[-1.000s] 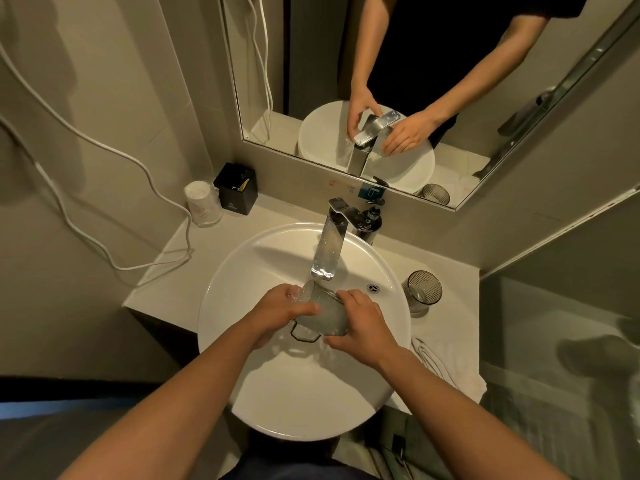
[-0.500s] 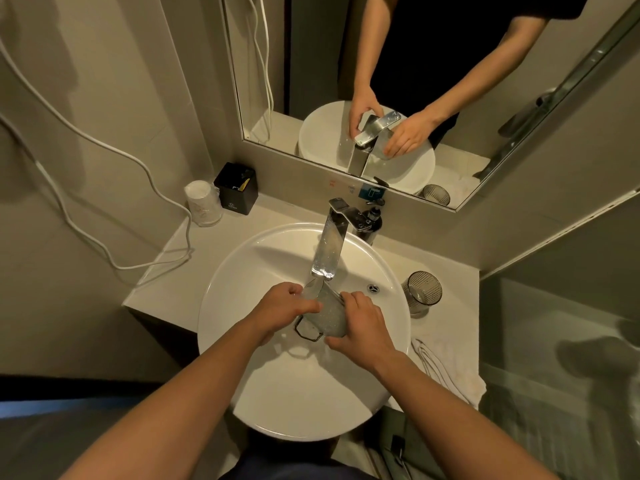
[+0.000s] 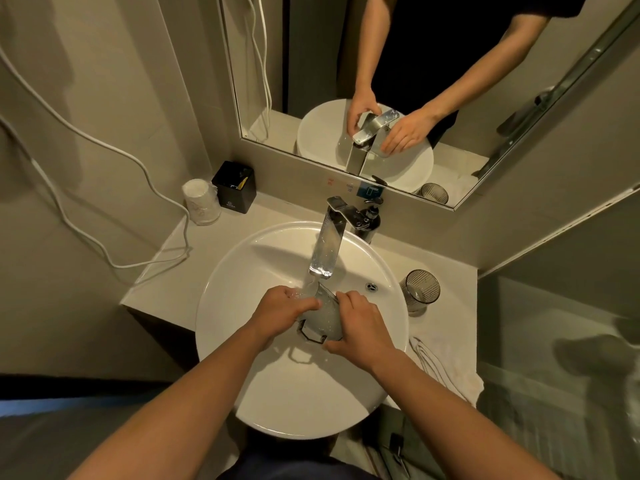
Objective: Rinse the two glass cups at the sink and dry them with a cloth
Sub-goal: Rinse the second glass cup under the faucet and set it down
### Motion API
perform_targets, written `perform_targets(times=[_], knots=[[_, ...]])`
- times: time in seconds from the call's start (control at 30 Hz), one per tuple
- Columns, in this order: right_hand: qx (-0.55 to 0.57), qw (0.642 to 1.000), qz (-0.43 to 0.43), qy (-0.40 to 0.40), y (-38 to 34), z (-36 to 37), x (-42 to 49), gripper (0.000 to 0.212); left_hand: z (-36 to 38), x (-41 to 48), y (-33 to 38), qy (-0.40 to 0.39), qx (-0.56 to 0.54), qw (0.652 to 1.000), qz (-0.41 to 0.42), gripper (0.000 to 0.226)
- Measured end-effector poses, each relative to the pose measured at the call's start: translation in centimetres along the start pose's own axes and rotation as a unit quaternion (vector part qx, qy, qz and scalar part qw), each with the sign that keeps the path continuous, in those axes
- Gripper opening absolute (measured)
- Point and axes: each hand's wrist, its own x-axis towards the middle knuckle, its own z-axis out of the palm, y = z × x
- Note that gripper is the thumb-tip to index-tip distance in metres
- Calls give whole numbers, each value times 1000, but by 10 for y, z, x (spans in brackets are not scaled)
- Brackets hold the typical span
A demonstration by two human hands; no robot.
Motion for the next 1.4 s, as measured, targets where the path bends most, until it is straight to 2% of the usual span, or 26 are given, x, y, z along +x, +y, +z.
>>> perform_targets(times=[0.1, 0.13, 0.17, 0.27, 0.37, 0.57, 0.73, 0.9, 0.97, 1.1, 1.2, 1.3, 1.4], knots=[[13, 1000, 0, -3, 0, 1, 2, 80, -1, 1, 1, -6, 4, 1000, 0, 38], [24, 1000, -2, -5, 1, 0, 3, 80, -2, 1, 1, -13, 5, 1000, -4, 37], [37, 999, -4, -9, 2, -1, 4, 81, -4, 0, 2, -22, 1, 1000, -4, 35], [65, 997, -8, -37, 7, -7, 10, 88, -7, -3, 6, -47, -8, 999, -1, 47], [69, 996, -16, -51, 11, -10, 11, 95, -5, -3, 4, -37, -17, 999, 12, 49], [60, 998, -13, 3, 9, -4, -1, 103, -1, 0, 0, 1, -45, 999, -11, 47], [64, 997, -5, 34, 7, -1, -4, 95, -2, 0, 1, -27, -31, 999, -18, 66], [88, 996, -7, 3, 12, -5, 0, 95, -7, -4, 4, -83, -50, 995, 0, 46], [91, 996, -10, -7, 13, -6, 2, 97, -7, -4, 4, -79, -50, 996, 5, 40], [83, 996, -25, 5, 12, -5, 0, 97, -5, -2, 5, -17, -39, 999, -2, 53], [70, 997, -22, 30, 9, 0, -5, 100, -3, -1, 4, -6, -44, 999, -6, 60], [84, 995, -5, 45, 8, 2, -5, 94, -2, -4, 6, -22, -43, 999, -3, 65], [119, 992, 4, 42, 13, 0, -4, 88, -7, -4, 6, -71, -46, 996, 0, 71]])
